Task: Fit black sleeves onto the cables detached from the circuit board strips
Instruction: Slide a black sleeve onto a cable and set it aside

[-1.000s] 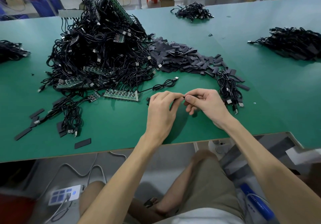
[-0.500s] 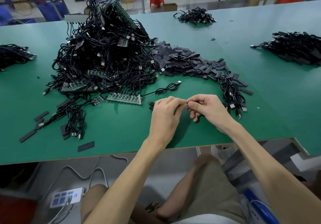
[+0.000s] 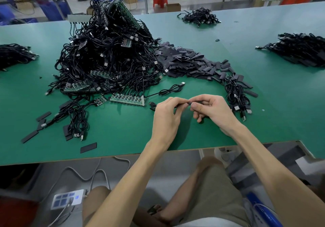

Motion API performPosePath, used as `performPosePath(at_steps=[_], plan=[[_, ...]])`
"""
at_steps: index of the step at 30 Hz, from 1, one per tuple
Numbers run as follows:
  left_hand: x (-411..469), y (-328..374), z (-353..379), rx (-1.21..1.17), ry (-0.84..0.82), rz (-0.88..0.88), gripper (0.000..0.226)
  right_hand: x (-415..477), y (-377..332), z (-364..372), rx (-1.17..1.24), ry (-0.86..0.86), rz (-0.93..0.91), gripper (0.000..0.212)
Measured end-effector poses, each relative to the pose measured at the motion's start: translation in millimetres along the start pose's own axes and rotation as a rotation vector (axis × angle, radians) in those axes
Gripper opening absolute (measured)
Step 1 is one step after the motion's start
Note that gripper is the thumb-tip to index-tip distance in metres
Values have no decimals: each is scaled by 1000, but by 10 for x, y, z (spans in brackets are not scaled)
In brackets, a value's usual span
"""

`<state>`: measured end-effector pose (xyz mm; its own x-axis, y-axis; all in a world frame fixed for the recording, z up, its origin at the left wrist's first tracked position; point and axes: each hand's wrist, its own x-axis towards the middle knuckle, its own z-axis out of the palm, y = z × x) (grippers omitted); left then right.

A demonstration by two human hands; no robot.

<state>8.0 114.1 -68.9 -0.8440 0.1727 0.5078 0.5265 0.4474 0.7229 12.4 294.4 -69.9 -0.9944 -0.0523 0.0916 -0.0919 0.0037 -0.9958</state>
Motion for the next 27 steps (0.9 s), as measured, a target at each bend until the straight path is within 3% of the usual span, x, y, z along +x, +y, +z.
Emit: performPosePath(at_steps=[27], plan=[[16,-22,-15,-144,-21,-197,19,2,33,-4,-26,32,-25,18]])
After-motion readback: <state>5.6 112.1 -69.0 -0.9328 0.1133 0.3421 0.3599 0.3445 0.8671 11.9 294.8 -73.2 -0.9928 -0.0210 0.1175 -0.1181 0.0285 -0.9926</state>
